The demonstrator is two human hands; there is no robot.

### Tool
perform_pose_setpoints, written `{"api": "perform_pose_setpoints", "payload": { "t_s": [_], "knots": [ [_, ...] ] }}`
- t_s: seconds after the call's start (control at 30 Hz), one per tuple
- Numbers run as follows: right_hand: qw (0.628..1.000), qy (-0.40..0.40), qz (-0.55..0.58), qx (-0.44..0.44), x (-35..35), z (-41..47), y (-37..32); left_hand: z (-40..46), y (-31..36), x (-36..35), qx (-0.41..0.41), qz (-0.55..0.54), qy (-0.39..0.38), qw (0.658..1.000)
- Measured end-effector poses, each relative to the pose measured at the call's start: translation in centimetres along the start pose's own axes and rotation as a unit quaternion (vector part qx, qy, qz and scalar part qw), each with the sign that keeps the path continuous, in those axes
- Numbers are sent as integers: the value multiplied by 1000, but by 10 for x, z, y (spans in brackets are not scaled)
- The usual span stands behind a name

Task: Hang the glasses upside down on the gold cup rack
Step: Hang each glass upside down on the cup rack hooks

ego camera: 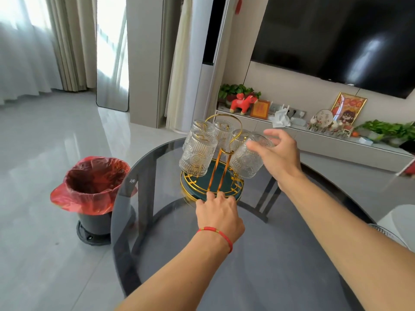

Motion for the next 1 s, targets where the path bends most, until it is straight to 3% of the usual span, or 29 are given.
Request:
{"api": "perform_pose_setpoints", "payload": {
  "t_s": [0.4,0.6,0.73,0.83,0.93,1.0],
  "knots": [
    [968,-102,-194,121,-26,-7,13,0,1,-1,-4,21,-3,1000],
    [969,-132,-178,107,-5,-25,18,-3,2,-3,-7,46,4,999],
    [972,-116,-170,110,40,-68,40,-6,5,-7,-15,19,-4,1000],
    [964,-81,-221,121,93,-106,67,-10,16,-7,-78,-77,35,993],
    [954,4,-289,83,145,-119,83,-15,31,-4,-153,-199,58,966],
    [947,91,-308,-7,177,-115,87,-19,44,-3,-179,-220,68,956]
  ]
}}
Point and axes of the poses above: each hand's wrist, its own z-axis towards the middle knuckle, its own x-axis out of the back of the hand, y = z × x, the point moved 1 cm from there along z, towards the middle knuckle, and after that the axes turned 8 degrees about z, right-handed, at the moved point
